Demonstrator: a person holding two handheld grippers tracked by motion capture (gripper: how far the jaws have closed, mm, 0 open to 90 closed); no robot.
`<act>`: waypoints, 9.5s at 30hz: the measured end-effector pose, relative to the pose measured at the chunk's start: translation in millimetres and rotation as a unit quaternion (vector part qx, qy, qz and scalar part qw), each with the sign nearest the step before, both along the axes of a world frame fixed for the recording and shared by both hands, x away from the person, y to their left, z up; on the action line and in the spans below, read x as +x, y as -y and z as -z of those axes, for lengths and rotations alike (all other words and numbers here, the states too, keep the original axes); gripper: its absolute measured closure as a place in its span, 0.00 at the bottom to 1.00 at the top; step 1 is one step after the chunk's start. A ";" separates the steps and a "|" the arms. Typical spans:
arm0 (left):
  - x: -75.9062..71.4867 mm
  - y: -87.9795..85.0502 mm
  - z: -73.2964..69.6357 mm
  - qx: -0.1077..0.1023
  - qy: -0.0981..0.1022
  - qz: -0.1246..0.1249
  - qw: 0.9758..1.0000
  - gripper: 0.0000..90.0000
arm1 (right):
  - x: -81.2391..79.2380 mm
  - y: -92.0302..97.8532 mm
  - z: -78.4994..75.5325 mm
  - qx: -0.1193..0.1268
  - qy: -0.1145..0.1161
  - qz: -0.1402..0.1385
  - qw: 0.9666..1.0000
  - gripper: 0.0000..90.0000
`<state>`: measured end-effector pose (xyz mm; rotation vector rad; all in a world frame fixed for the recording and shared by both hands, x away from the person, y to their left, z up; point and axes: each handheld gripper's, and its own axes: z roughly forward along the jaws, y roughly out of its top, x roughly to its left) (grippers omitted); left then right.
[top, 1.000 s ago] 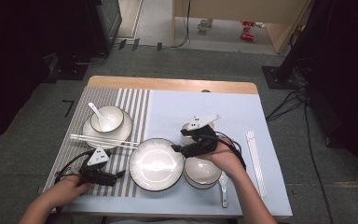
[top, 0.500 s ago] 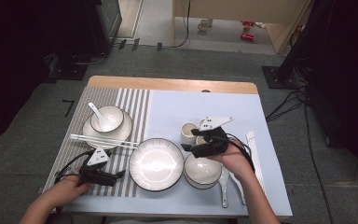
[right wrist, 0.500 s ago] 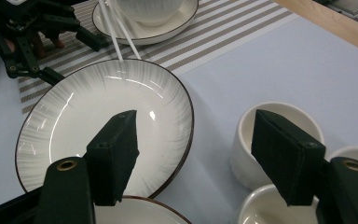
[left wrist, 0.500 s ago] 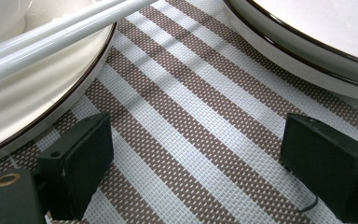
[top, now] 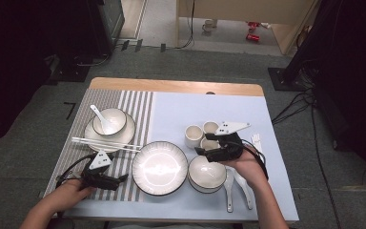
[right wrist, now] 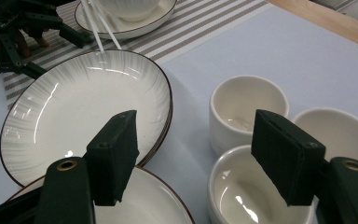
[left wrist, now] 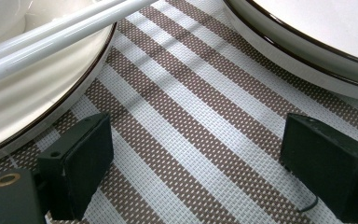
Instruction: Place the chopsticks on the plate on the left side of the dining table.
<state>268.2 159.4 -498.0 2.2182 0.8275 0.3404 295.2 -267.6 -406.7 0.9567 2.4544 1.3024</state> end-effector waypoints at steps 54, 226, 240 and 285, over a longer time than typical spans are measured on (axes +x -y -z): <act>0.3 -0.4 -0.2 -0.002 -0.002 0.000 1.000 0.11 | -4.8 104.0 50.5 -0.008 0.002 0.203 0.979 0.20; 69.2 -28.4 -32.2 -0.048 -0.029 -0.018 0.998 1.00 | -0.2 148.7 96.6 -0.073 -0.026 0.305 0.949 0.17; 64.3 -32.8 -35.1 -0.053 -0.031 -0.018 0.998 0.99 | -0.1 148.9 96.6 -0.072 -0.026 0.305 0.949 0.17; 64.1 -3.7 -74.6 -0.062 -0.045 0.067 0.995 0.56 | -0.1 149.0 96.5 -0.071 -0.027 0.305 0.949 0.17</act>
